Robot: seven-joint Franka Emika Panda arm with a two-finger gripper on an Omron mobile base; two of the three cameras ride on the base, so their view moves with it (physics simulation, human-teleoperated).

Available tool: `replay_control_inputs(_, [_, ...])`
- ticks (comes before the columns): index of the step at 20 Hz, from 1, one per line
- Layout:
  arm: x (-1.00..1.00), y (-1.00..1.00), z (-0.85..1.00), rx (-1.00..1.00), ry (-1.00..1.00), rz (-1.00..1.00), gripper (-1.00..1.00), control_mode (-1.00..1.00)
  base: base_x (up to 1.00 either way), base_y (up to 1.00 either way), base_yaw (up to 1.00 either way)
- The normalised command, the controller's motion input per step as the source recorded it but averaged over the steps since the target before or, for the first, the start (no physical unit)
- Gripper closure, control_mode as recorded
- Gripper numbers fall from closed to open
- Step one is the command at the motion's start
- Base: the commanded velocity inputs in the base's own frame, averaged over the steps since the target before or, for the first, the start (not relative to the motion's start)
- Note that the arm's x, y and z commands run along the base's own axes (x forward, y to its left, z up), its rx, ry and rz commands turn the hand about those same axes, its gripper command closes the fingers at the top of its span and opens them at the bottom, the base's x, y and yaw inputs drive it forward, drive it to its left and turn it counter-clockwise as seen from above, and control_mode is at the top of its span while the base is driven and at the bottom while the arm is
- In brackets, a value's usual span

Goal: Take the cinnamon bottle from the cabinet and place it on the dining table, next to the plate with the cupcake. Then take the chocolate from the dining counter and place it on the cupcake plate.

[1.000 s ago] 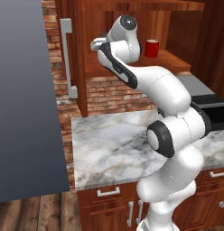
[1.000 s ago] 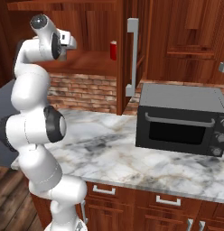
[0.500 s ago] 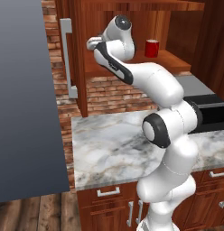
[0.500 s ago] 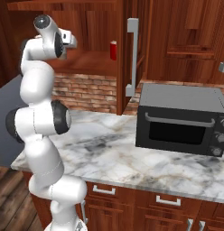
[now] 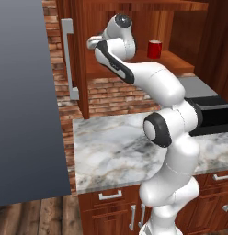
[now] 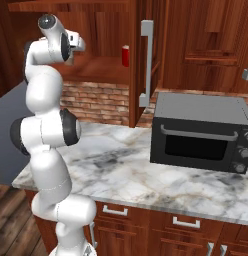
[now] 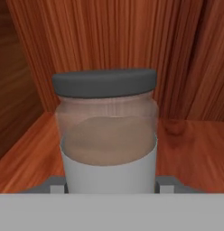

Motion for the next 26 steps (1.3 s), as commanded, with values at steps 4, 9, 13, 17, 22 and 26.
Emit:
replay_control_inputs(4, [-0.44,0.00,0.00,0.00,-0.02,0.00,1.00,-1.00,0.00,0.00,0.00])
replay_control_inputs(9, [-1.00,-0.07,-0.08,0.00,-0.11,0.00,1.00,-1.00,0.00,0.00,0.00])
replay_control_inputs(13, [-1.00,-0.33,-0.04,0.00,-0.10,0.00,1.00,-1.00,0.00,0.00,0.00])
replay_control_inputs(17, [-1.00,-0.41,0.00,0.00,0.00,0.00,1.00,-1.00,0.00,0.00,0.00])
replay_control_inputs(22, [-1.00,-0.42,0.00,0.00,0.00,0.00,1.00,-1.00,0.00,0.00,0.00])
replay_control_inputs(26, [-1.00,-0.58,-0.02,0.00,0.00,0.00,1.00,-1.00,0.00,0.00,0.00])
